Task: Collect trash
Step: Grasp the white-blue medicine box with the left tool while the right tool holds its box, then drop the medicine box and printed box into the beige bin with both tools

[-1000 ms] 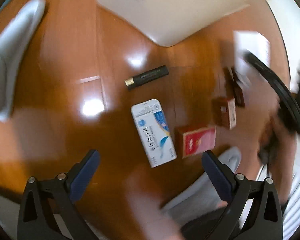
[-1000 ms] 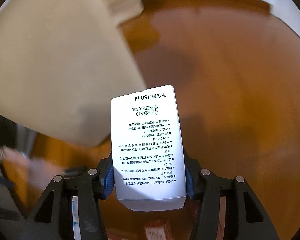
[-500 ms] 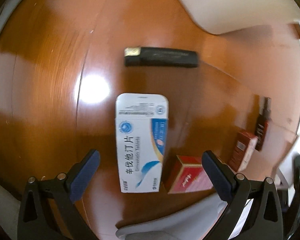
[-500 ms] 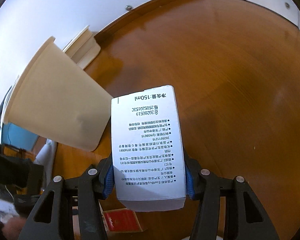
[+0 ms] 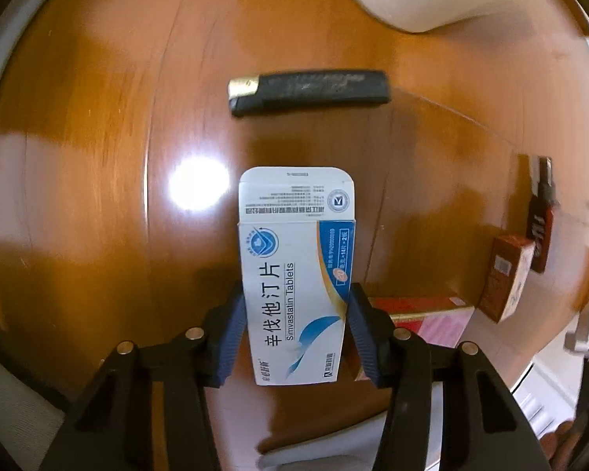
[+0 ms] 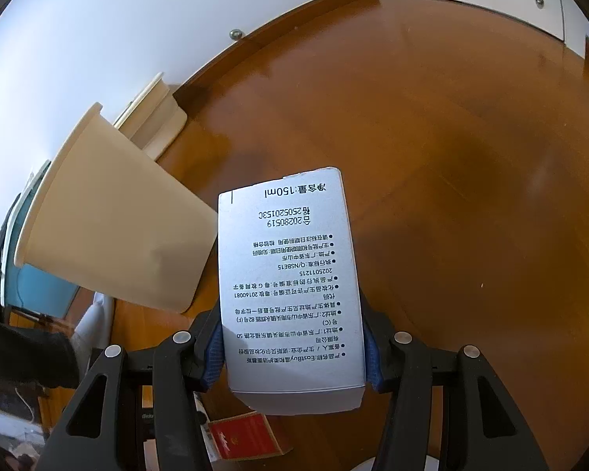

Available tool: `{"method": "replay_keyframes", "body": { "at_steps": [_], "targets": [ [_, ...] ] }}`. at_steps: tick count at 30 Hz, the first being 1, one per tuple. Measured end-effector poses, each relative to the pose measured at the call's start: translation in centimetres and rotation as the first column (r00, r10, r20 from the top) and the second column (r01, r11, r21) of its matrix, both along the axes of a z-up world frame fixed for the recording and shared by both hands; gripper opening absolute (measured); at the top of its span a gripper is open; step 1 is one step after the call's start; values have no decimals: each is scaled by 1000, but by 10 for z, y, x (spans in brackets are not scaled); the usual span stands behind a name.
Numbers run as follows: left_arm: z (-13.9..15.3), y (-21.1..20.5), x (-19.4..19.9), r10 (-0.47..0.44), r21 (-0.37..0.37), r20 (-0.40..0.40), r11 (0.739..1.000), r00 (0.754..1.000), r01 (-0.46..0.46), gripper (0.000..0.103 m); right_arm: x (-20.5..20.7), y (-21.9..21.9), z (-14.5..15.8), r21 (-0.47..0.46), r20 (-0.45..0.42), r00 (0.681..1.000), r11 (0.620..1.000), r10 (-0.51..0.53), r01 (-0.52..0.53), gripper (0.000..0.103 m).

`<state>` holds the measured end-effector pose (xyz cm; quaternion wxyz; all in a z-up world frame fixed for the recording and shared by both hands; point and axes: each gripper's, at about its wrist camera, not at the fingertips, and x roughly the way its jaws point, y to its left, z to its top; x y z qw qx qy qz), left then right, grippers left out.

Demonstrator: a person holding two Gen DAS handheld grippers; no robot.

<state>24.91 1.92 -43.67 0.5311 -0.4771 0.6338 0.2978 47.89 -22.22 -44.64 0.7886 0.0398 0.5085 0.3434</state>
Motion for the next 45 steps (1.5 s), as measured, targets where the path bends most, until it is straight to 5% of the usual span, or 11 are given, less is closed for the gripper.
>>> {"method": "replay_keyframes", "body": {
  "at_steps": [7,13,15,18,20,25,31,34,38,42,45],
  "targets": [
    [61,-2,26,-289,127,83,952,954,278,49,1,-2,20,18,47,999,1000,-6,5,58],
    [188,-43,46,-678,243,194,733,709,635,49,8,19,100,117,177,983,990,55,-77,58],
    [234,-38,41,-730,296,209,681,651,670,49,12,51,148,169,256,957,969,134,-181,58],
    [280,-15,32,-775,394,162,618,611,680,49,10,121,202,159,340,889,913,306,-375,58],
    [301,7,24,-774,452,109,597,624,662,49,6,165,219,146,373,843,873,387,-465,58],
    [324,61,14,-708,497,61,633,704,593,49,0,276,193,34,275,780,805,562,-592,58],
    [337,80,25,-727,534,72,606,682,590,49,-8,330,140,-169,206,714,743,669,-648,69],
    [342,85,34,-743,556,85,588,664,587,49,-1,325,145,-168,254,749,790,612,-589,69],
    [344,95,61,-770,575,102,562,630,595,49,22,267,172,34,307,848,885,432,-464,71],
    [336,117,114,-783,568,103,552,614,610,49,58,168,170,232,227,964,953,141,-194,84],
    [304,126,153,-811,536,51,514,582,669,49,67,103,149,216,161,986,973,42,-77,84]
  ]
}}
